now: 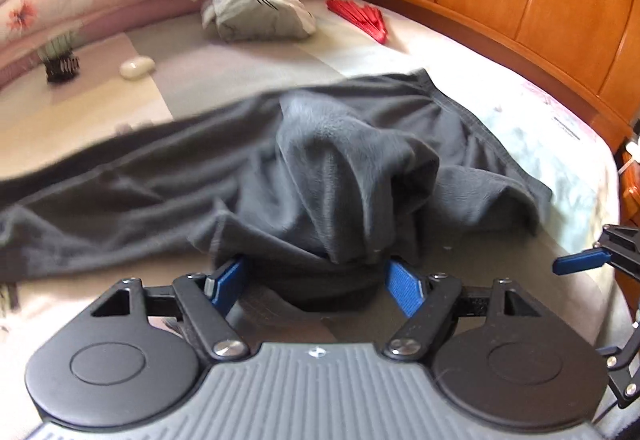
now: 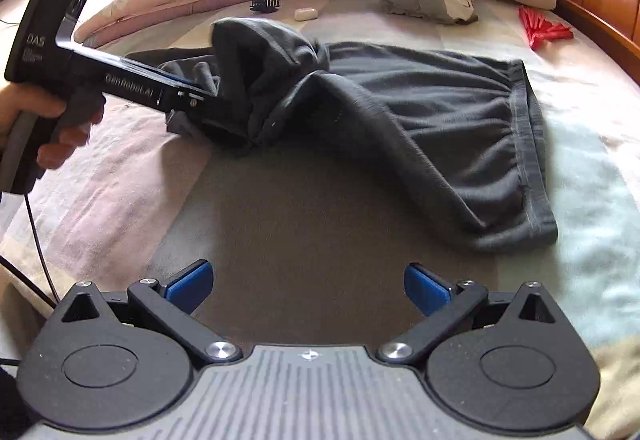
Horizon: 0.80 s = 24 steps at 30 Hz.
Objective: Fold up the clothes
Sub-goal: 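Lift and pull the held pant leg out straight with the left gripper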
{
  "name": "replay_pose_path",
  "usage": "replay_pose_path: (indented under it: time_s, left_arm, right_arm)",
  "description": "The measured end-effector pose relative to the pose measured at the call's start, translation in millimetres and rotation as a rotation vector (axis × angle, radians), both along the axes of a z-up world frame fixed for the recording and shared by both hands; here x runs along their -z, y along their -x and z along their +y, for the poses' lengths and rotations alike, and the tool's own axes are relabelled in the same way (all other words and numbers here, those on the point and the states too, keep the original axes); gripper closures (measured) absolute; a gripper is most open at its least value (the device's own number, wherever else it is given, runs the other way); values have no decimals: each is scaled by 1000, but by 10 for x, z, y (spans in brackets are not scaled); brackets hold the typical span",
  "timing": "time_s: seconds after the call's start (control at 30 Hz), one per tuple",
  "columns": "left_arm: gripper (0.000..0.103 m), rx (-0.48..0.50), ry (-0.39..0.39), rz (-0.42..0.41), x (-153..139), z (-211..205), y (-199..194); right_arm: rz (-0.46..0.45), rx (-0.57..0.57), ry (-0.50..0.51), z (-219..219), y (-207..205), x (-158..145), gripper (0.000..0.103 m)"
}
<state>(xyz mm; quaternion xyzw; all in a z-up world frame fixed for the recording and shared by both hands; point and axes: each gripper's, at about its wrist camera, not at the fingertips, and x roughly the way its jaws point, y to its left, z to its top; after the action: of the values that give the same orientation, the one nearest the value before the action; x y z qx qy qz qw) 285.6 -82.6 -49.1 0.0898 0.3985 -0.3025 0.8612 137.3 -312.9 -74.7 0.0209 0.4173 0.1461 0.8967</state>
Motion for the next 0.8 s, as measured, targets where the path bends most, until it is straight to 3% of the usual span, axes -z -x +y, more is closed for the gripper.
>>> replay_pose_path:
  time_s: [0.27, 0.5, 0.7, 0.8]
  left_arm:
    - [26, -37, -6, 0, -22, 18, -293]
    - [26, -63, -7, -47, -113, 231, 105]
    - [27, -142, 55, 24, -18, 481, 565]
    - [27, -147, 44, 42, 86, 480, 747]
  right_arm:
    - [-15, 8, -30, 54, -158, -45, 0]
    - [18, 31, -40, 2, -15, 9, 0]
    - [11, 42, -52, -9, 108, -19, 0]
    - [1, 31, -47, 25, 153, -51, 0]
